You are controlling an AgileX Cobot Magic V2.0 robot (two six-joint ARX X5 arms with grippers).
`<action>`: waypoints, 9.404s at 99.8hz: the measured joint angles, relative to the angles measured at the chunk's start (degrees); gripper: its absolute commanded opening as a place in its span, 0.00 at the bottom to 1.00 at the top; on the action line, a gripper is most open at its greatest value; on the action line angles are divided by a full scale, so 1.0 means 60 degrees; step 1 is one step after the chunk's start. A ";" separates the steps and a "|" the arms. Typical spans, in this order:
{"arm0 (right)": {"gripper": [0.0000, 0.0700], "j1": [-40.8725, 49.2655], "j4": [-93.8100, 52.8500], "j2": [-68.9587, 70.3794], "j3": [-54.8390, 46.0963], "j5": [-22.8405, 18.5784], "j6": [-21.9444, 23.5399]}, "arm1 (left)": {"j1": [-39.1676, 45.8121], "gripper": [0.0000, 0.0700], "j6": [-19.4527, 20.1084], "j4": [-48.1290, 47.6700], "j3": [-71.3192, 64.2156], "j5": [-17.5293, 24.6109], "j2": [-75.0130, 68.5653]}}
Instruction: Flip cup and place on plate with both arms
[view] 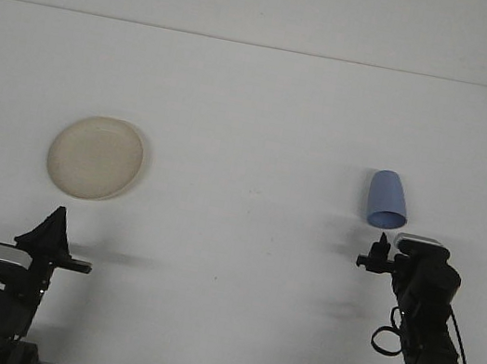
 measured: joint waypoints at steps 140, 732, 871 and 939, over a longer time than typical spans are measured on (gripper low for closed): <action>0.00 -0.0943 0.4889 0.6025 0.1887 -0.2084 -0.0204 | 0.0000 0.02 0.0000 0.0000 0.0000 0.0000 0.0000; 0.87 0.0685 -0.4874 -0.5362 0.1810 -0.0004 0.0036 | 0.0000 0.02 0.0000 0.0000 0.0000 0.0000 0.0000; 0.87 0.0681 -0.4772 -0.5129 0.1741 0.0044 -0.0117 | 0.0000 0.02 -0.0335 -0.2146 0.1679 0.0000 0.0124; 0.87 0.0681 -0.4772 -0.5129 0.1741 0.0044 -0.0117 | 0.0000 0.02 0.0193 -1.0069 0.9224 0.1410 0.6739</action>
